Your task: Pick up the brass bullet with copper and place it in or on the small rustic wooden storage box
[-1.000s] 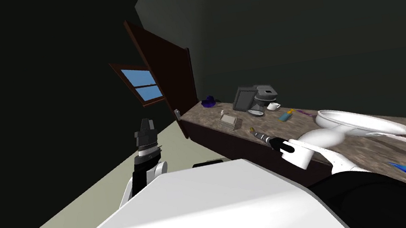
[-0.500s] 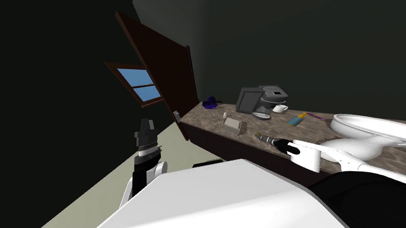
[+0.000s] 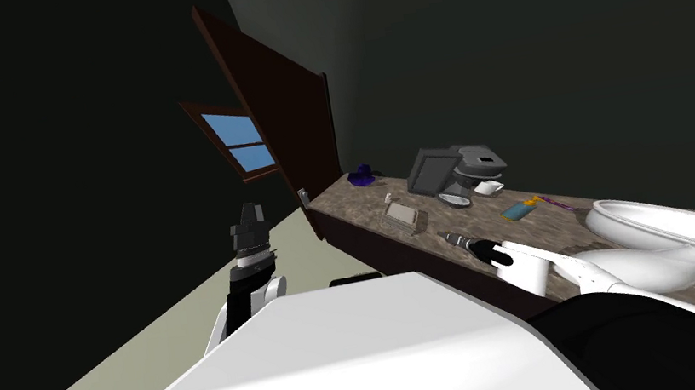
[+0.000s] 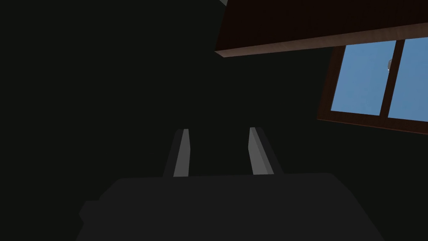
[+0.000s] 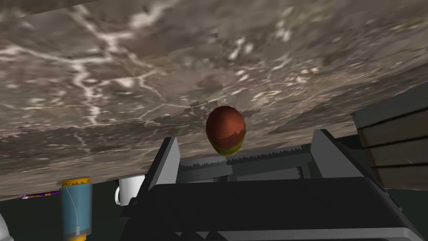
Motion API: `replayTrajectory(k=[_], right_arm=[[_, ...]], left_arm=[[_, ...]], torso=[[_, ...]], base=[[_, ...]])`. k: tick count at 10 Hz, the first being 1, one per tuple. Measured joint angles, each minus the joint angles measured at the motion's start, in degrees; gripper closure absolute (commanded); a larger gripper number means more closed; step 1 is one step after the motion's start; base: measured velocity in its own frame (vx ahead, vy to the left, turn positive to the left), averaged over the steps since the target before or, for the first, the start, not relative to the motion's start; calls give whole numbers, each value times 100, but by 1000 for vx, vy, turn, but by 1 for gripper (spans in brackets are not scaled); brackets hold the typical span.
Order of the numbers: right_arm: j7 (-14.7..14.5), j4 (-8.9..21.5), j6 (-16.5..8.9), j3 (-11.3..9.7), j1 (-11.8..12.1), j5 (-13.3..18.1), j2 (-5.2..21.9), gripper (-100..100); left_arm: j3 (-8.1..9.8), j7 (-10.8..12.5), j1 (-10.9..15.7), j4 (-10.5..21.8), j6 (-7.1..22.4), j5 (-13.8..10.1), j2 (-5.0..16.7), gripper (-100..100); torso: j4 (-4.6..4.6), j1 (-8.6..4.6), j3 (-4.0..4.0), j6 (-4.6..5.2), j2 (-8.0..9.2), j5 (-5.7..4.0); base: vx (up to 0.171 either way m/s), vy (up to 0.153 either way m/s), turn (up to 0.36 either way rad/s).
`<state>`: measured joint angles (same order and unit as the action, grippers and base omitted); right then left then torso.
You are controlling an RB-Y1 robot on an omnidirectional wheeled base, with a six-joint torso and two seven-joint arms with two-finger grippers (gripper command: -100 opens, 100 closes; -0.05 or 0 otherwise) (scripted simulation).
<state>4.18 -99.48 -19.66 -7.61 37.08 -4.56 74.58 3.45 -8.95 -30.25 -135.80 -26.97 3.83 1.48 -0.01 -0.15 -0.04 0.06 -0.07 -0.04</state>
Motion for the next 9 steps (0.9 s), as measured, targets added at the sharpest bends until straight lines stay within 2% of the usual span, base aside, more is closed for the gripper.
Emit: replayTrajectory(k=[4, 5, 6, 7, 8, 9], right_arm=[[2, -3, -1, 4, 0, 0, 3, 100], [2, -3, -1, 4, 0, 0, 2, 0], [2, -3, -1, 4, 0, 0, 3, 100], [24, -96, -25, 39, 54, -16, 71, 100], [30, -109, -32, 43, 63, -18, 79, 0], [29, -107, -32, 42, 63, -18, 78, 100]], left_arm=[[0, 0, 0, 0, 0, 0, 0, 0], [0, 0, 0, 0, 0, 0, 0, 0], [0, 0, 0, 0, 0, 0, 0, 0], [0, 0, 0, 0, 0, 0, 0, 0], [0, 0, 1, 0, 0, 0, 0, 0], [0, 0, 1, 0, 0, 0, 0, 0]], torso=[[-1, -1, 0, -3, 2, -5], [-1, -1, 0, -3, 1, -5], [-1, -2, 0, -3, 1, -5], [0, 4, 5, 3, 12, -3], [1, 3, 5, -1, 11, -4], [0, 0, 3, -2, 6, -5]], base=[[0, -1, -3], [0, 0, 0], [-26, 12, -90], [-17, 9, -29], [0, 0, 0], [-11, 25, -64]])
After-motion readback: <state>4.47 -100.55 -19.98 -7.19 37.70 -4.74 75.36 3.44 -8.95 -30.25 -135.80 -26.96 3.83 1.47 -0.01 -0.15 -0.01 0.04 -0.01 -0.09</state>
